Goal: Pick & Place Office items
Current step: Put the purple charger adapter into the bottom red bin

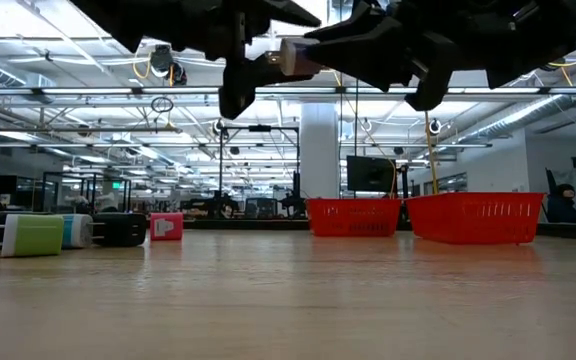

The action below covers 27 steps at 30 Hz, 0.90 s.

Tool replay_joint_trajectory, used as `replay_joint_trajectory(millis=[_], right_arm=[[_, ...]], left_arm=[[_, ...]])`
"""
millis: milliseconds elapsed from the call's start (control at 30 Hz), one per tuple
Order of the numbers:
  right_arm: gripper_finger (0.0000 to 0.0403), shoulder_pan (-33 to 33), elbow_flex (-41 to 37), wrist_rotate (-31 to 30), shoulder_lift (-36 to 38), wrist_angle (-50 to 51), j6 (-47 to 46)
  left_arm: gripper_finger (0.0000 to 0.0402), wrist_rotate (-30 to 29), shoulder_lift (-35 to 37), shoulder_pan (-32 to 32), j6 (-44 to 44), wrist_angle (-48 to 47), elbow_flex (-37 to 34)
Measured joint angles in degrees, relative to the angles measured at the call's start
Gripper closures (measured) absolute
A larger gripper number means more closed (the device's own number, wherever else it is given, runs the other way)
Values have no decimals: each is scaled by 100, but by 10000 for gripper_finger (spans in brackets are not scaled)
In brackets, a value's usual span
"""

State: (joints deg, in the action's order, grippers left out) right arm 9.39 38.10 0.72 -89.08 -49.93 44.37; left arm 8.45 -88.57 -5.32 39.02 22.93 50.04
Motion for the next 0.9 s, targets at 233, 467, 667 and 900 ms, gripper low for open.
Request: replay_joint_trajectory(millis=[233,467,667,900], right_arm=[[279,0,-43,-70,-59,396,-118],[279,-18,-21,-166,84,489,-513],[279,-117,-12,-214,778,1232,-971],[279,-393,-171,-218,1704,2050,-1627]], left_arm=[[108,891,371,392,-503,98,46],[80,959,694,715,-1217,-413,18],[70,838,655,809,-1306,-936,6],[84,540,822,728,-2108,-1116,7]])
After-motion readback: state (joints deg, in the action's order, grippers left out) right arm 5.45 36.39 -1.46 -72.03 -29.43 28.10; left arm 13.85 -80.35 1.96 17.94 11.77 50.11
